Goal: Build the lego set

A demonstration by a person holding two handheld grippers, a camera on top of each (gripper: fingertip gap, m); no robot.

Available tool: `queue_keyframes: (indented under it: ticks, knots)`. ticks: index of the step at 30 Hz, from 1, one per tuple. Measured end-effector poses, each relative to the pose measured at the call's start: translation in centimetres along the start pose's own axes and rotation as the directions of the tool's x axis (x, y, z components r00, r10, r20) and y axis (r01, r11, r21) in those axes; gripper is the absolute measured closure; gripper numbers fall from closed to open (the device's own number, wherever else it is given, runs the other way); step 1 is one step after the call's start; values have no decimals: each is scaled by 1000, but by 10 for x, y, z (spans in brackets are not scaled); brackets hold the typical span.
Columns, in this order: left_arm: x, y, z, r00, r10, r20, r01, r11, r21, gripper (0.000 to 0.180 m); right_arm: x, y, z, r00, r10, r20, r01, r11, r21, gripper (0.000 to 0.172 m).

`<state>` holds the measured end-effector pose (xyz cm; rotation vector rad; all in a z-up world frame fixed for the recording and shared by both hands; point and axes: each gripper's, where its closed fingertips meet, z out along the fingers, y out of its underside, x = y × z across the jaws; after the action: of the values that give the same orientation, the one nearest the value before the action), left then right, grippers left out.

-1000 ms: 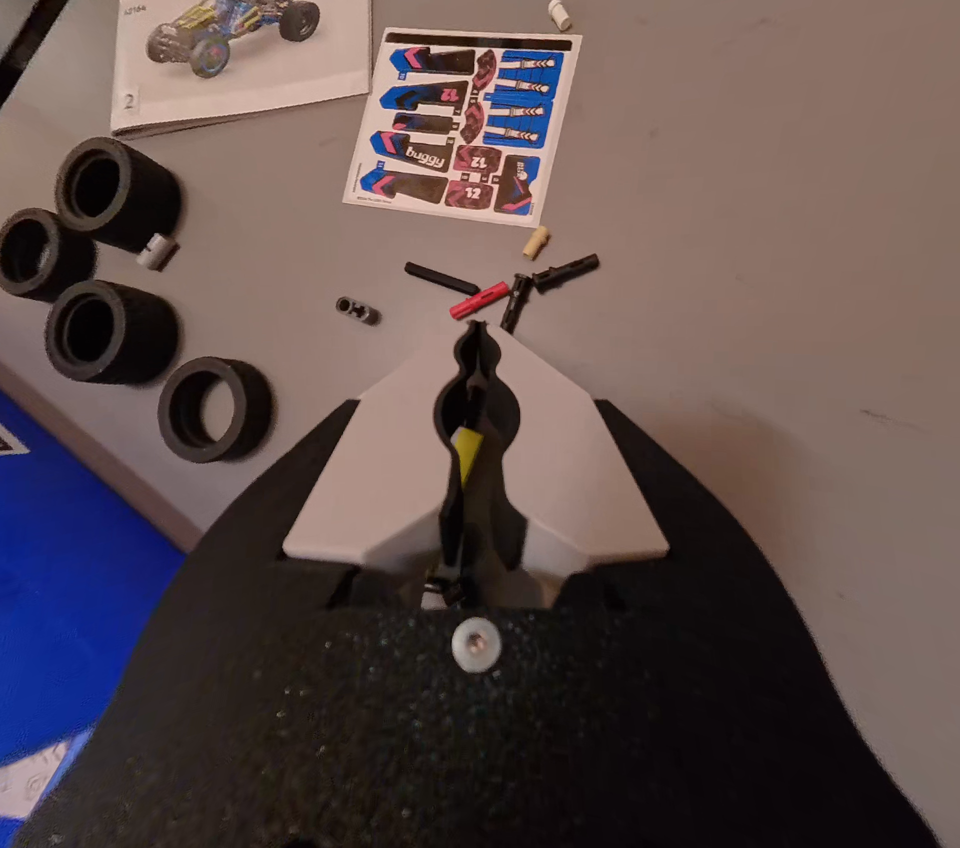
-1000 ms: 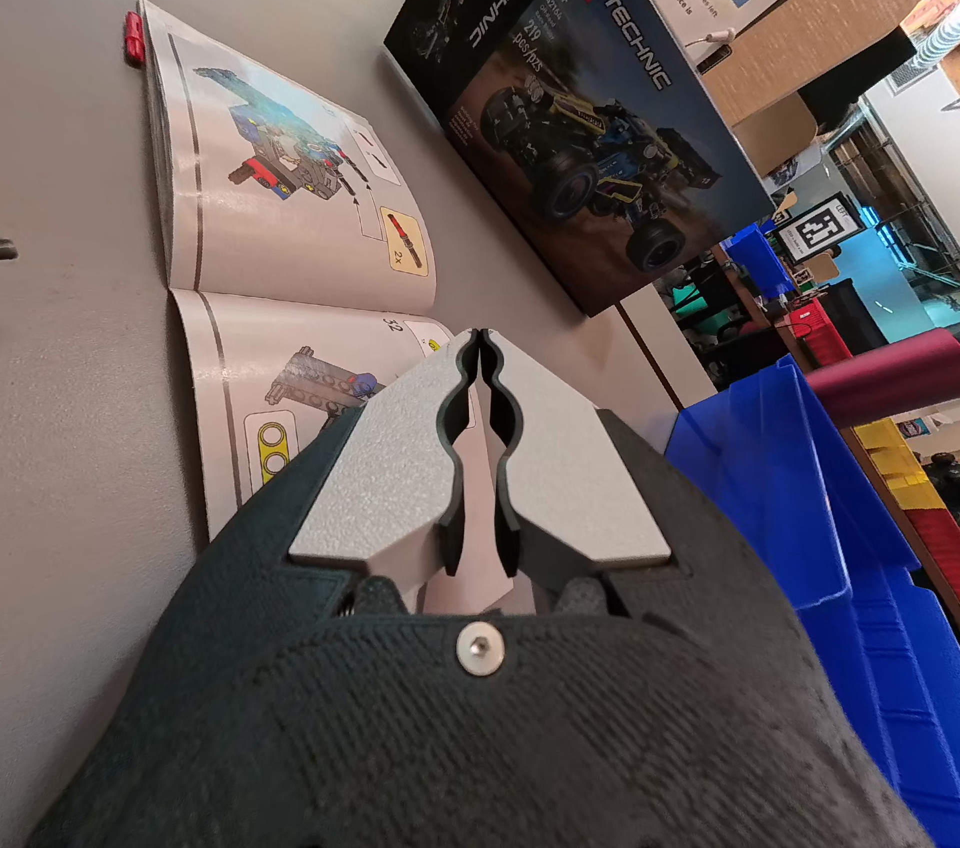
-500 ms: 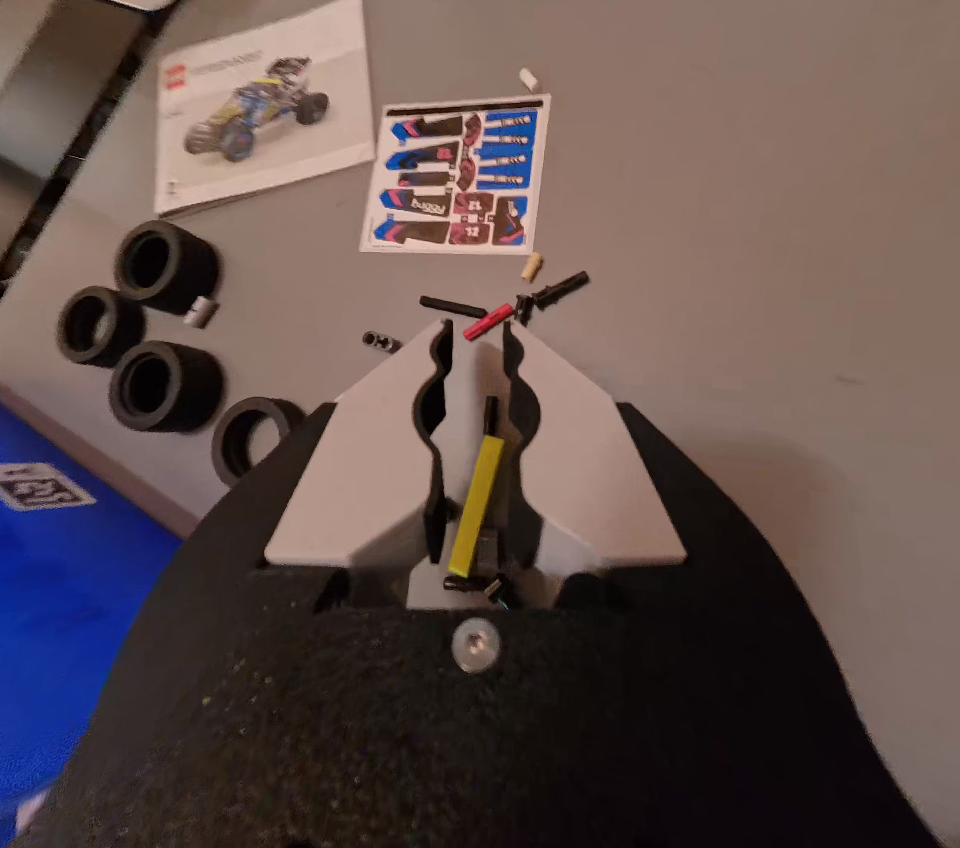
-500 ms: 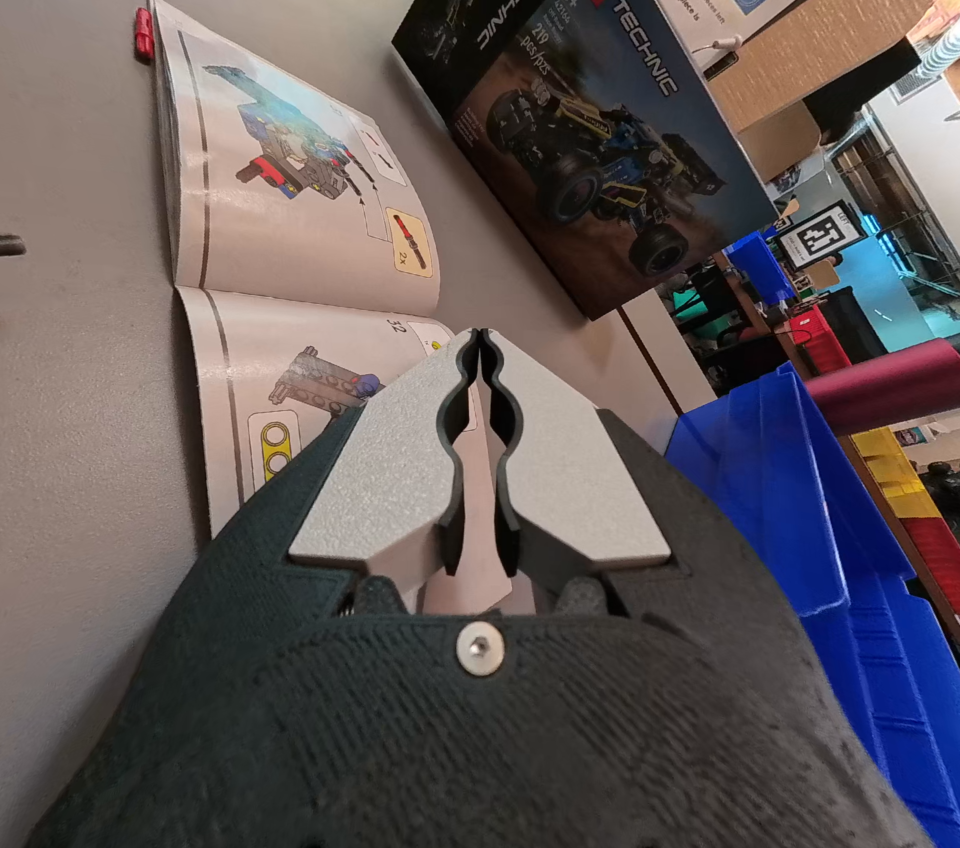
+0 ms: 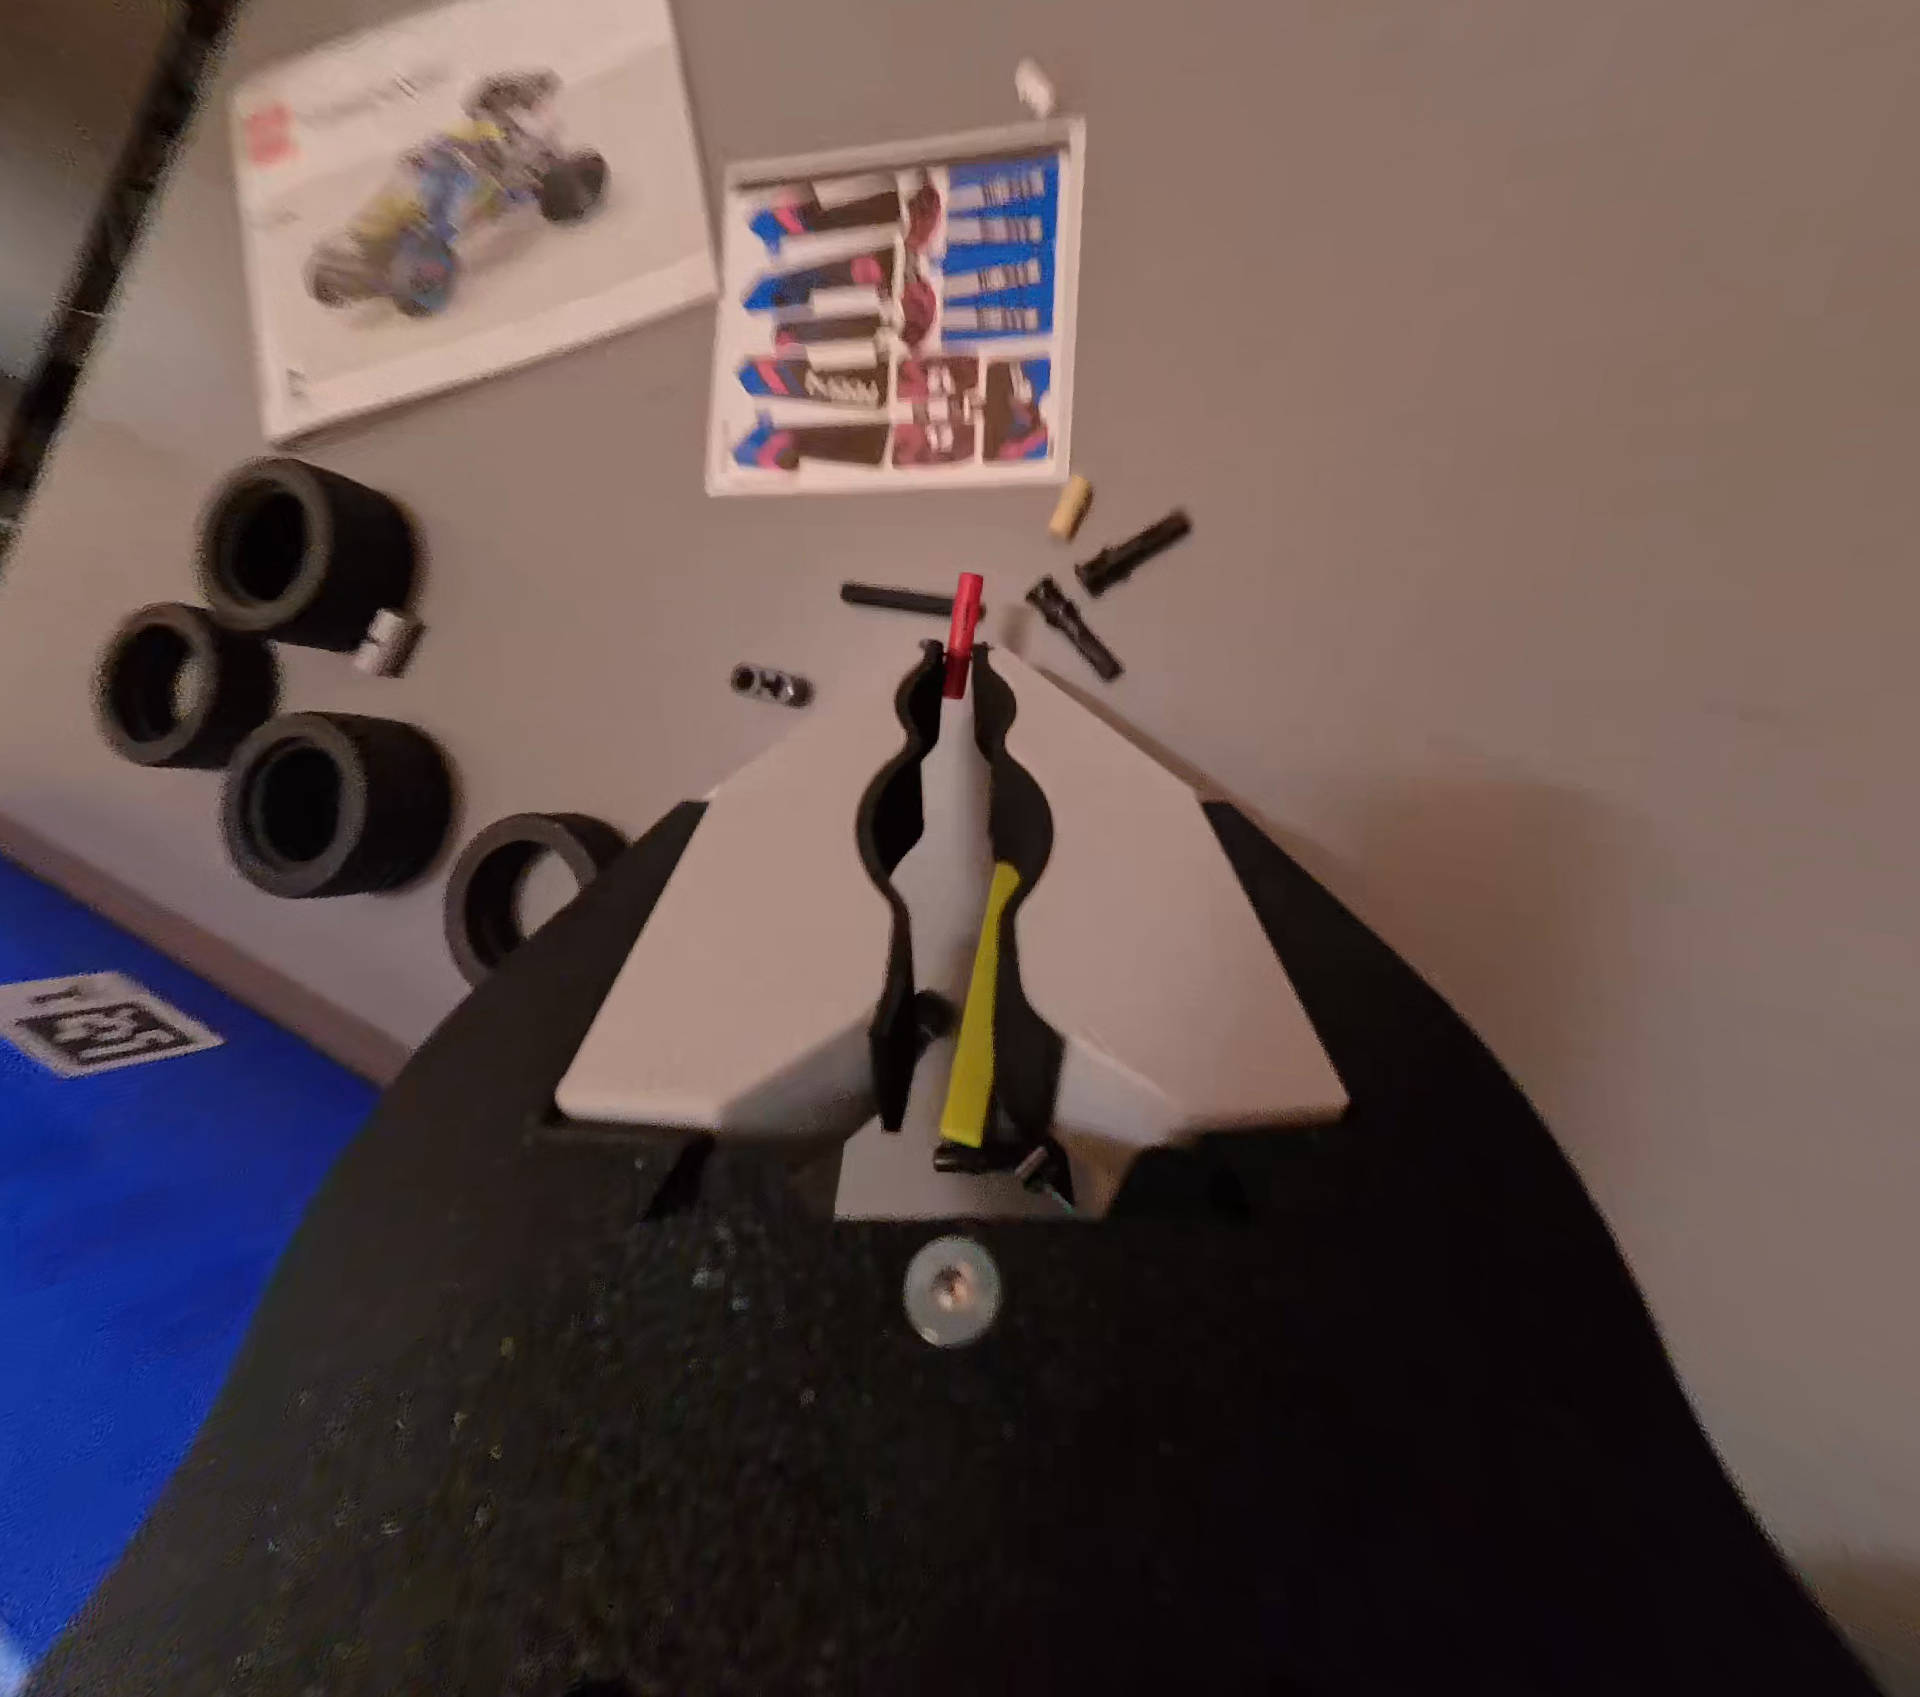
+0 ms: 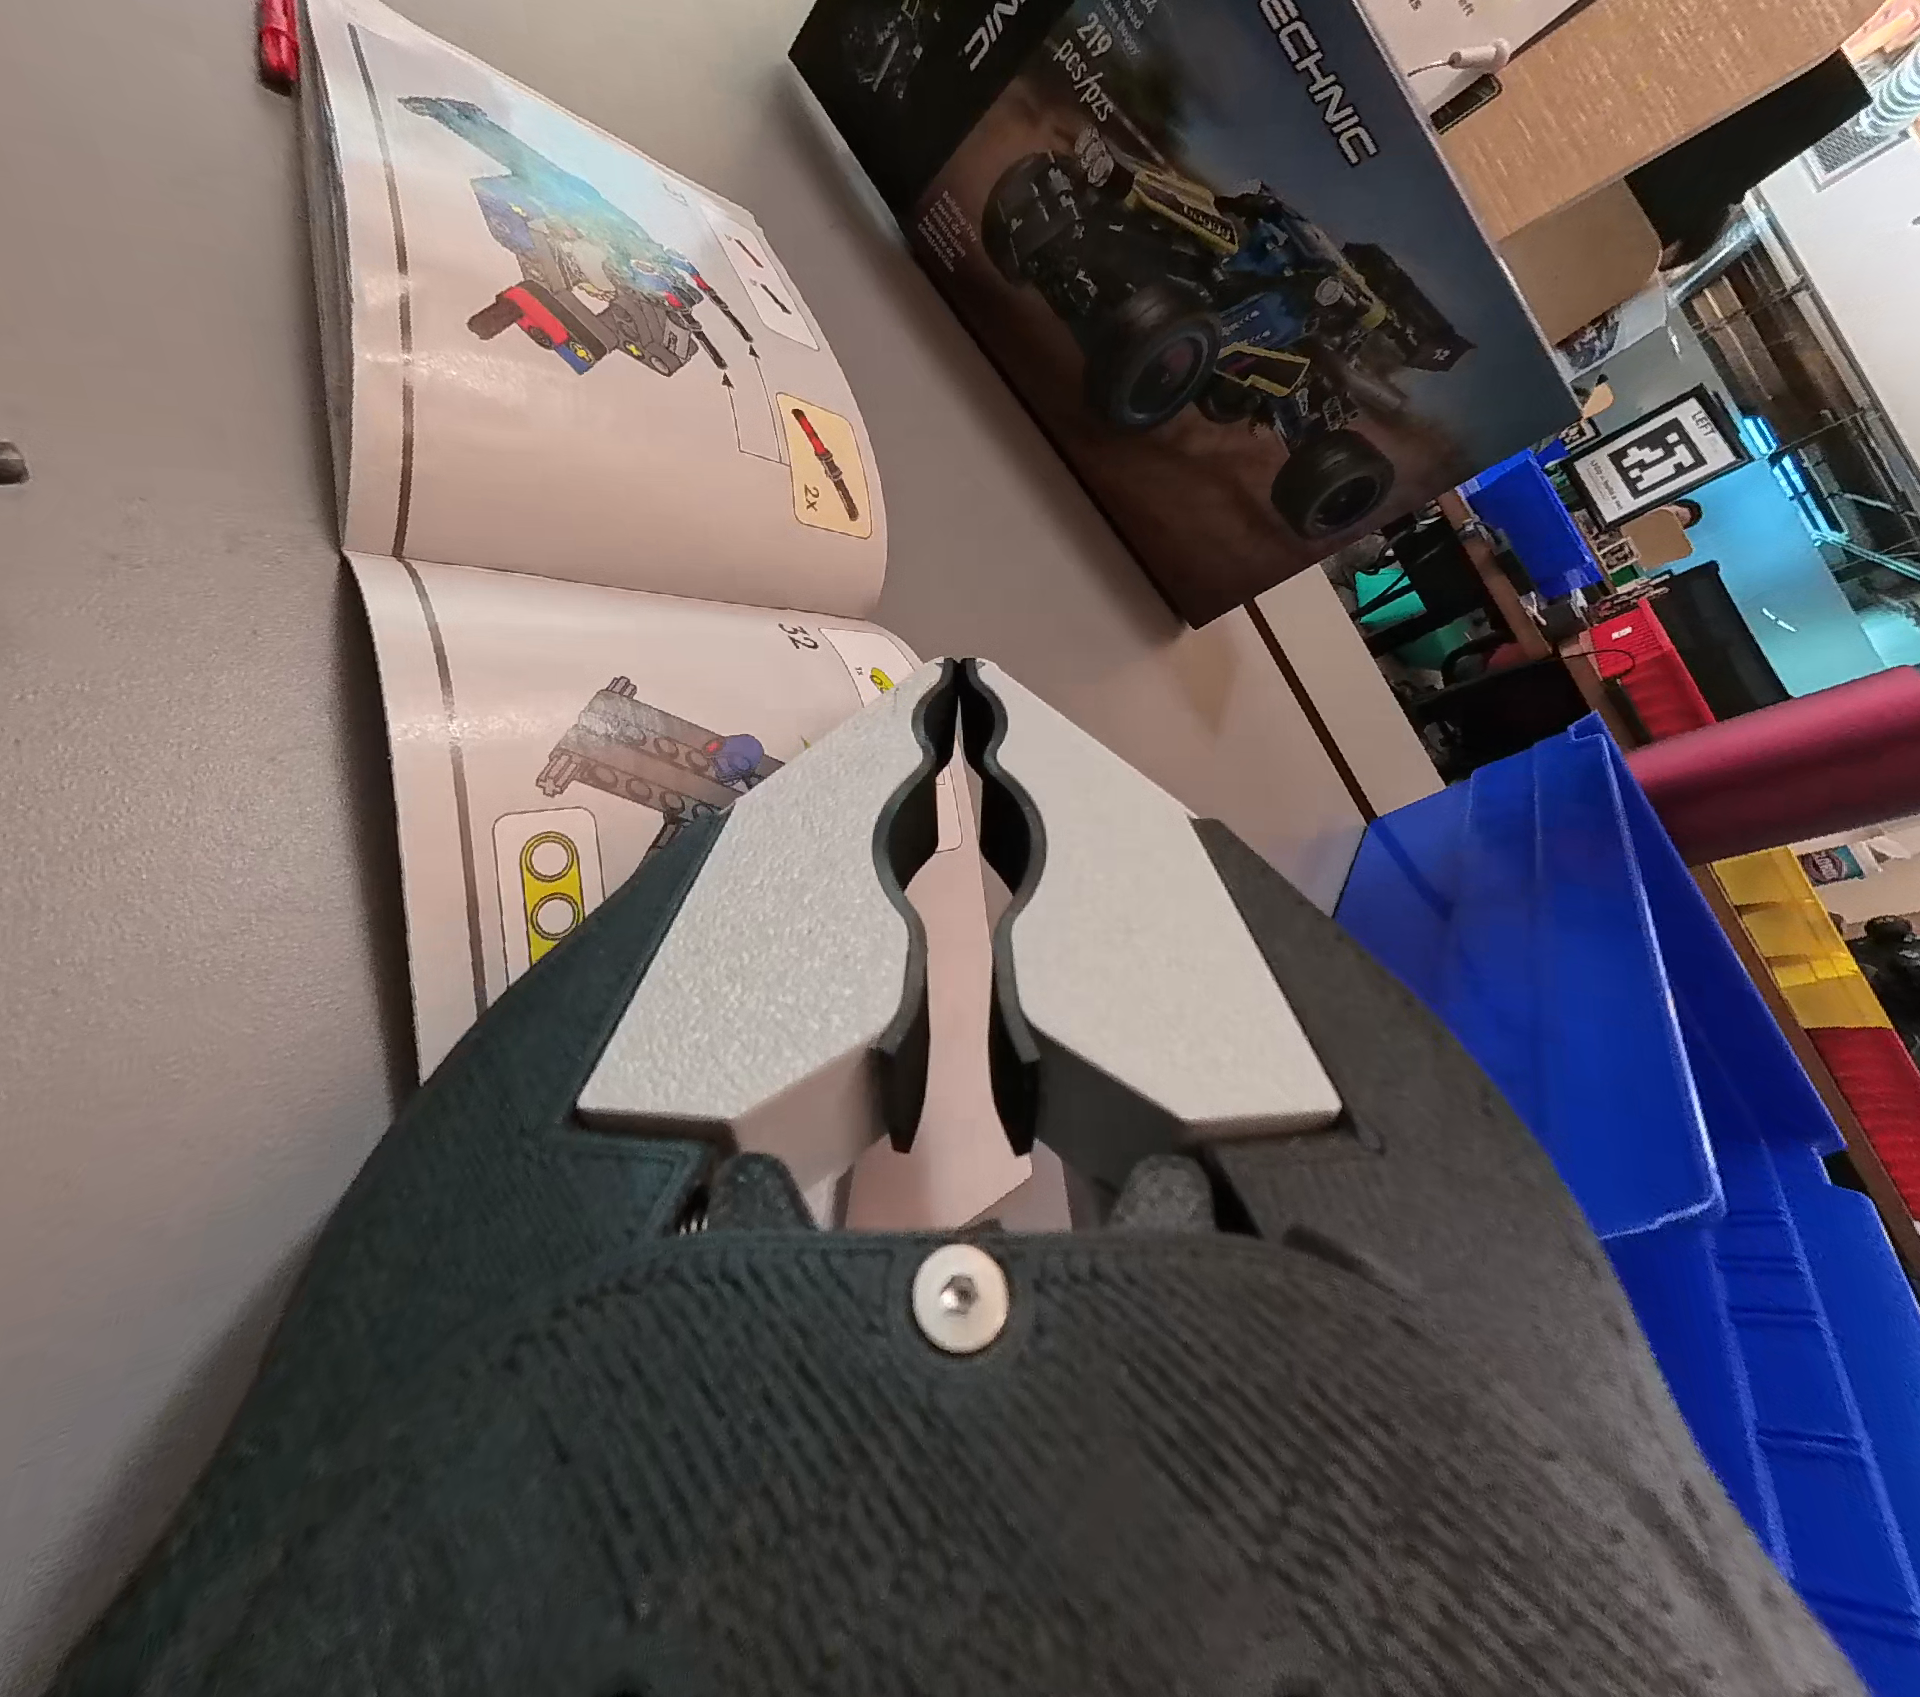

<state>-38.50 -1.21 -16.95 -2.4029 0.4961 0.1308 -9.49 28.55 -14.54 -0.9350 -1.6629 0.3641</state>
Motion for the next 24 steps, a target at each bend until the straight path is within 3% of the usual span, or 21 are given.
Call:
queue_keyframes:
  ticks: [3, 6, 9, 12, 15, 19, 22, 24]
  knots:
    - [28, -52, -16, 1000, -10, -8, 12, 988, 156, 178, 0, 1, 0, 1000, 2, 1, -2, 1000, -4, 172]
    - [92, -109, 15, 996, 45, -81, -24, 971, 239, 178, 1, 1, 1, 1000, -4, -1, 4, 1000, -9, 172]
    - [132, -136, 57, 986, 147, -77, -126, 965, 229, 178, 1, 1, 1, 1000, -7, -6, 7, 1000, -10, 172]
    - [152, -146, 83, 978, 157, -141, -126, 971, 205, 178, 2, 2, 0, 1000, -6, -12, 6, 1000, -12, 172]
    - [151, -144, 87, 979, 141, -144, -113, 976, 186, 162, 4, 1, -2, 1000, -4, -19, 4, 1000, -5, 172]
    - [121, -130, 52, 997, 43, -71, -25, 971, 239, 159, 6, -3, -4, 999, -20, -28, 20, 1000, 7, 172]
    - [64, -78, 19, 981, -162, 109, 145, 978, 151, 159, 8, -8, -5, 999, -30, -37, 30, 999, 18, 172]
    - [28, -34, -4, 917, -289, 275, 276, 957, 85, 159, 8, -10, -5, 998, -42, -37, 43, 999, 22, 172]
